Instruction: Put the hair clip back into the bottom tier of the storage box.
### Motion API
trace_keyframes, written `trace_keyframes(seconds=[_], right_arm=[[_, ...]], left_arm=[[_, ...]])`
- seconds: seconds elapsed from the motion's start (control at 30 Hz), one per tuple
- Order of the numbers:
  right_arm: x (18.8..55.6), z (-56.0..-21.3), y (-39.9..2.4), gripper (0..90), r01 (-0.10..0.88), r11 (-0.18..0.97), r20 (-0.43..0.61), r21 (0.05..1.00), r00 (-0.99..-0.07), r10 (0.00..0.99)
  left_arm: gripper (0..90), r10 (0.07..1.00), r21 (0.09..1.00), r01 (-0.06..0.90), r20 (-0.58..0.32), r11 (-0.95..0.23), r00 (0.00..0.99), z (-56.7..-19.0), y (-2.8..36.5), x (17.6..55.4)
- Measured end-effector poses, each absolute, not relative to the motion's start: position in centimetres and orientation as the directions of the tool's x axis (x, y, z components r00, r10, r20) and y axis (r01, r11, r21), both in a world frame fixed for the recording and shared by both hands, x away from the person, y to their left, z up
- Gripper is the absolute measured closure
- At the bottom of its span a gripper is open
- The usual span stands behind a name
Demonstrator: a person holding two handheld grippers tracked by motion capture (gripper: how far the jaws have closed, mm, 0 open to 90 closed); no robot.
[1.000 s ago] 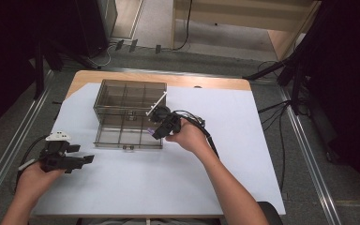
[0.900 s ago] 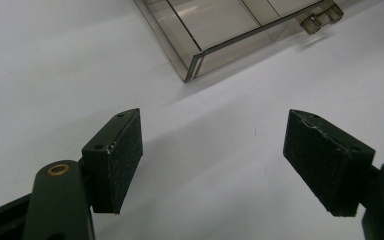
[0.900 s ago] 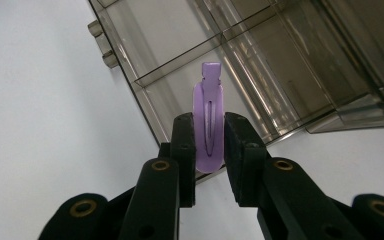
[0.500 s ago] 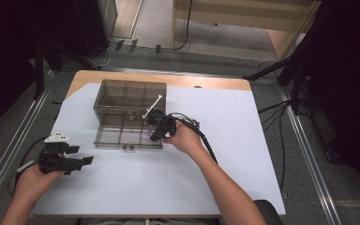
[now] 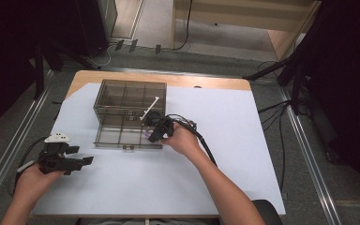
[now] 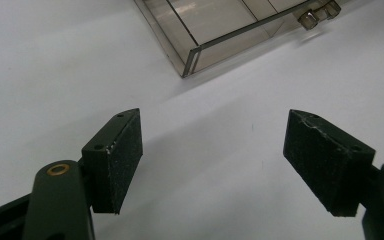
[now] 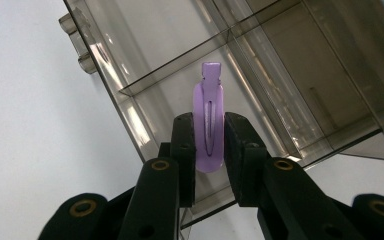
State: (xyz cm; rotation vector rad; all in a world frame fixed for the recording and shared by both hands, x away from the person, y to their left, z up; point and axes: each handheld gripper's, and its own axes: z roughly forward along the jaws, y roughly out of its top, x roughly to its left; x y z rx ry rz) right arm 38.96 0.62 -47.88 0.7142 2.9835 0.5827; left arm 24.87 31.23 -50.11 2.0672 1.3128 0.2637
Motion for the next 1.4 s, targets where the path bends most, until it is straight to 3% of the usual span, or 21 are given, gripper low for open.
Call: trace_keyframes(seconds=[1.4], right_arm=[[38.99, -48.80, 1.15, 75.7, 0.427, 0.842, 0.068, 0.330, -0.901, 0.430]], left_arm=[[24.4, 0.865, 0.626, 0.731, -0.174, -0.272, 0.471, -50.13, 31.31, 24.82]])
